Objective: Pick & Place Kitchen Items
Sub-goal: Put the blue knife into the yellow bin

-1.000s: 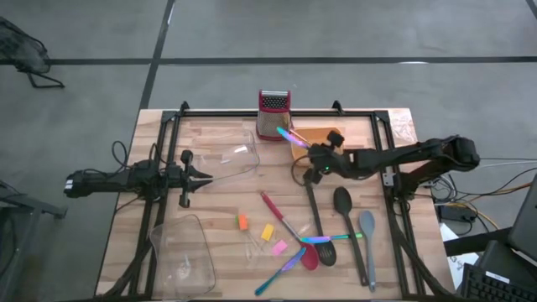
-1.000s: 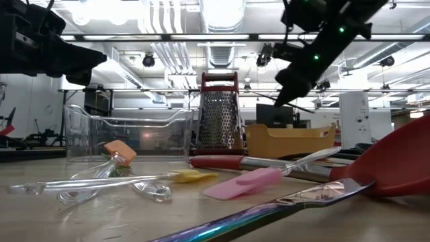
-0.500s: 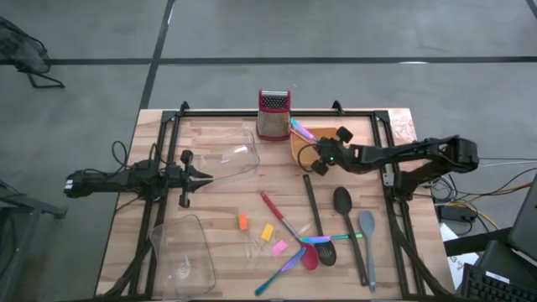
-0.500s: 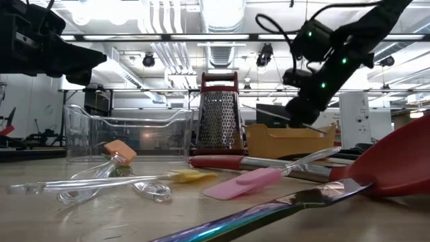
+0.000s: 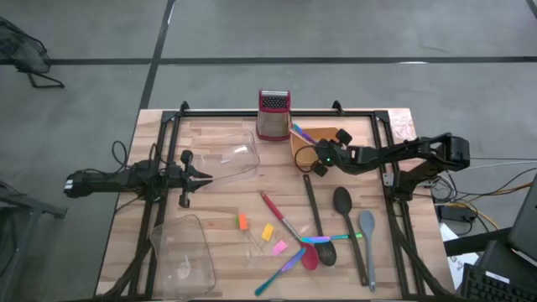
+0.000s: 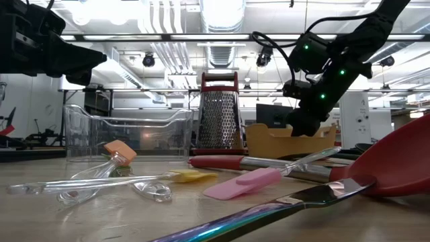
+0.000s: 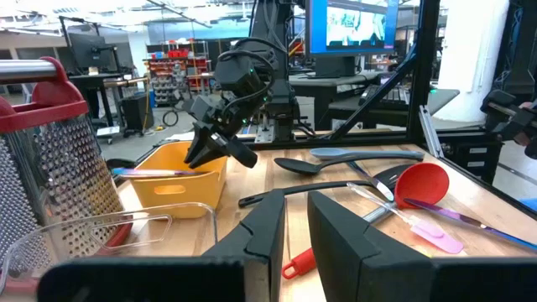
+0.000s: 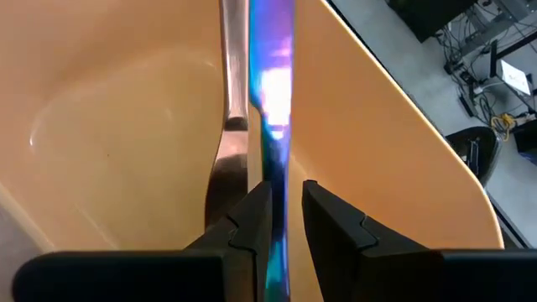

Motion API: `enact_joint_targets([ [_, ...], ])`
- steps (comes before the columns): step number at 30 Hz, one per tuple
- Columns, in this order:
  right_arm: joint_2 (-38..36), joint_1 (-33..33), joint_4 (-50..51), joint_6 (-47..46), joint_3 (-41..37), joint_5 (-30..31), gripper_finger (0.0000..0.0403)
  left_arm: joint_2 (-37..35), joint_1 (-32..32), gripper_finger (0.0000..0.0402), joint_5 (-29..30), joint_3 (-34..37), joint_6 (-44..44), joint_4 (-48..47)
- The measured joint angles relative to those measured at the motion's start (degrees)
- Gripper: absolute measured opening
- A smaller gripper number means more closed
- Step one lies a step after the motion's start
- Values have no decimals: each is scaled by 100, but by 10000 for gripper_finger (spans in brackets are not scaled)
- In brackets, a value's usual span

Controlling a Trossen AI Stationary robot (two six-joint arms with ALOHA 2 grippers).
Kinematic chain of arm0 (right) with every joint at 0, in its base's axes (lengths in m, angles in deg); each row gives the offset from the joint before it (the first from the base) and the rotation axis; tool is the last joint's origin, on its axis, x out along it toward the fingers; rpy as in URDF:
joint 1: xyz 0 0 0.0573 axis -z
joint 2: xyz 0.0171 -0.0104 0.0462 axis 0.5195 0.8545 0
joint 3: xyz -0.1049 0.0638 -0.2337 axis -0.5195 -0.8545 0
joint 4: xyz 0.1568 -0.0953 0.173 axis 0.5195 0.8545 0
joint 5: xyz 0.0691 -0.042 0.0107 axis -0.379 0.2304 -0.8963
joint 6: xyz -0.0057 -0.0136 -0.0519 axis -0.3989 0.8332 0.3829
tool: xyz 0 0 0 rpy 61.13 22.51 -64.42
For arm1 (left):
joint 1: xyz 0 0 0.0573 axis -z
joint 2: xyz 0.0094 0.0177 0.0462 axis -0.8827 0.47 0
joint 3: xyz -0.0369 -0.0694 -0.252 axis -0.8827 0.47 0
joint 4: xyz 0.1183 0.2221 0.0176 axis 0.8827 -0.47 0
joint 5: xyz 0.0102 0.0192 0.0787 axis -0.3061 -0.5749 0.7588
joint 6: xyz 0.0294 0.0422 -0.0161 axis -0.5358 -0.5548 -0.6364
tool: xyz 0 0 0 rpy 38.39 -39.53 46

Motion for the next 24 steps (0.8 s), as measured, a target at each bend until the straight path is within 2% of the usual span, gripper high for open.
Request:
enact_joint_targets([
  [14,-239,-375,188,-74,316,-13,44,-2,1,62,0,0,0,0],
  [24,-594,-1278,771,-358,690,-58,79,-2,0,62,0,0,0,2],
])
